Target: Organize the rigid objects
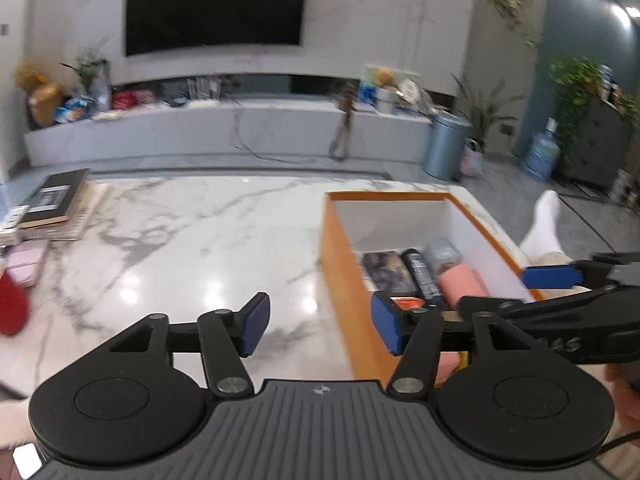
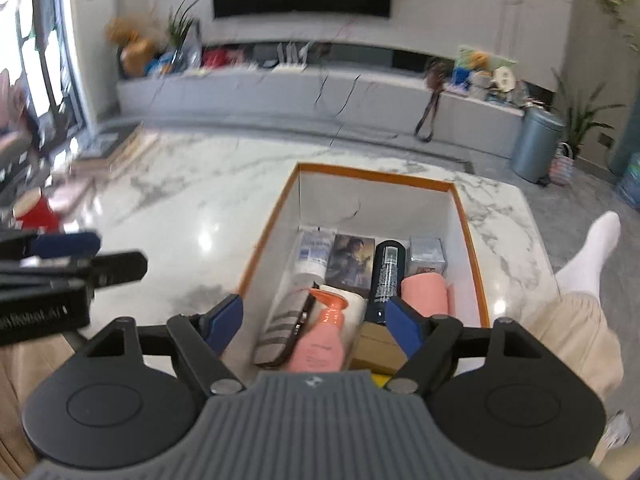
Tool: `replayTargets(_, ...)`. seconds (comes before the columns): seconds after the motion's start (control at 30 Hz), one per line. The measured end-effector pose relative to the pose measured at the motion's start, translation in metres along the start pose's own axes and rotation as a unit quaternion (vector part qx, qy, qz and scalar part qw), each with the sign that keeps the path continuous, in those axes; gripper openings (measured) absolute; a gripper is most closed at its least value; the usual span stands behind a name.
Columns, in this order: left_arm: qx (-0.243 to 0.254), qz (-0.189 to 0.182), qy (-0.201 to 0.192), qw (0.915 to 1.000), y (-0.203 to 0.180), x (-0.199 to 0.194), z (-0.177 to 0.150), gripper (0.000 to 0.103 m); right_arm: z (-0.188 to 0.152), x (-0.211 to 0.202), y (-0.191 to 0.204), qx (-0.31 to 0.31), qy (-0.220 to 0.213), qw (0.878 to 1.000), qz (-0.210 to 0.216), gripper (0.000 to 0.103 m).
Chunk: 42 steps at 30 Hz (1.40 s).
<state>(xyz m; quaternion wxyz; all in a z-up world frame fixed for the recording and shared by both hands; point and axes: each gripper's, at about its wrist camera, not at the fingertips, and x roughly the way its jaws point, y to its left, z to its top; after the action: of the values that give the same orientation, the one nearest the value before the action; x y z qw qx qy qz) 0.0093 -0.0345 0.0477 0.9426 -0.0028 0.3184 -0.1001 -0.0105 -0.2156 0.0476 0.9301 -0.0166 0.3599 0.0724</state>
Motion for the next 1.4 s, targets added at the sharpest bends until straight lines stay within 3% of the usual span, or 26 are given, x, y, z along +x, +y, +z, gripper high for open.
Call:
replayTargets(0.37,-0.017,0.054,-0.008,0.9984,0.011,-0.017,-0.029,0.088,-0.044,-0.032,0.031,0.01,-0.081,0.995,-0.059,0.085)
replayTargets(0.63,-0.005,0.06,0.011,0.9981,0.008,-0.015,-0.04,0.09,-0.059,-0.029,0.034,0.015,-0.097,0.992,-0.079,0.089)
replayTargets(1.4,0.017,0.068,0.059,0.9958,0.001,0.011,-0.053,0.09,-0.072,-0.002,0.03,0.021,-0.078,0.994,-0.077,0.09)
